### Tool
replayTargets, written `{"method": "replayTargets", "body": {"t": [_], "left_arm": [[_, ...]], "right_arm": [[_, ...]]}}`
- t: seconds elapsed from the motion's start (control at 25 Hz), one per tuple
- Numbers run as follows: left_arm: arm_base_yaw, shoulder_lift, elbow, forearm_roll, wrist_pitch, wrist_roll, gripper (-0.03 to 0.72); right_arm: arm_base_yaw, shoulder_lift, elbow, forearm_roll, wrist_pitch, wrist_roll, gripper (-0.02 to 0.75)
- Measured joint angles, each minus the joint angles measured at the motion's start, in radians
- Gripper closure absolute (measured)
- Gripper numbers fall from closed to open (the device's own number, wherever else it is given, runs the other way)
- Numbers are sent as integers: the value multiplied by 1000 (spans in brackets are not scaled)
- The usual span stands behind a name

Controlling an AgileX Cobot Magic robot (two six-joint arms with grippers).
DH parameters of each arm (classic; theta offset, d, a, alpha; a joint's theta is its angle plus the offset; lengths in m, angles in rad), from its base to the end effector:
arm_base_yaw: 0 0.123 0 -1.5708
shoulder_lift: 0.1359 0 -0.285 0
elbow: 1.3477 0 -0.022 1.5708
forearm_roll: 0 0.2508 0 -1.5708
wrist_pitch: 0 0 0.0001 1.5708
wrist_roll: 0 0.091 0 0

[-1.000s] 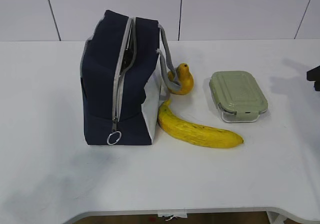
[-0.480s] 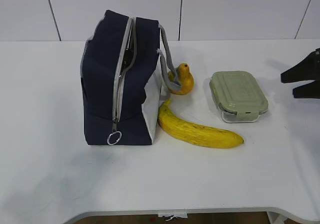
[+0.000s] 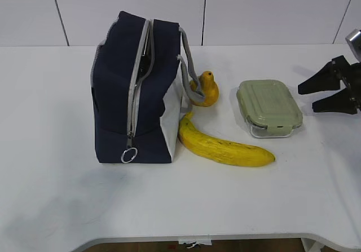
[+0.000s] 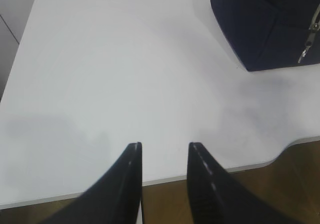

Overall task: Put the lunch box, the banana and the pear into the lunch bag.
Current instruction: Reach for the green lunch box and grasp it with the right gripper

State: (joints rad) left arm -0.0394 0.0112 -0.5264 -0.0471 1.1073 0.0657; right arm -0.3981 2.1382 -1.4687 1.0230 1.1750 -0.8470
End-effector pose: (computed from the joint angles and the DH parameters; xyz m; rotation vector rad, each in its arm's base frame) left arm -0.0083 -0.0035 0.2810 0.1129 2.0719 -0.0405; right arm 0.4067 -0.0932 0.1650 0.0872 2.5282 1.1221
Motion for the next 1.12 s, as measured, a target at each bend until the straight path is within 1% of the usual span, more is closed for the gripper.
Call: {"method": "replayTargets", "body": {"t": [0.2, 0.44, 1.12], "left_arm": [[0, 0, 0, 0, 0, 0, 448], [0, 0, 0, 0, 0, 0, 448], [0, 0, 0, 0, 0, -2, 448]], "right_arm": [[32, 50, -69, 2, 2, 36, 150], [69, 78, -104, 4, 5, 40, 149], [92, 124, -114, -1, 6, 38, 149]]}}
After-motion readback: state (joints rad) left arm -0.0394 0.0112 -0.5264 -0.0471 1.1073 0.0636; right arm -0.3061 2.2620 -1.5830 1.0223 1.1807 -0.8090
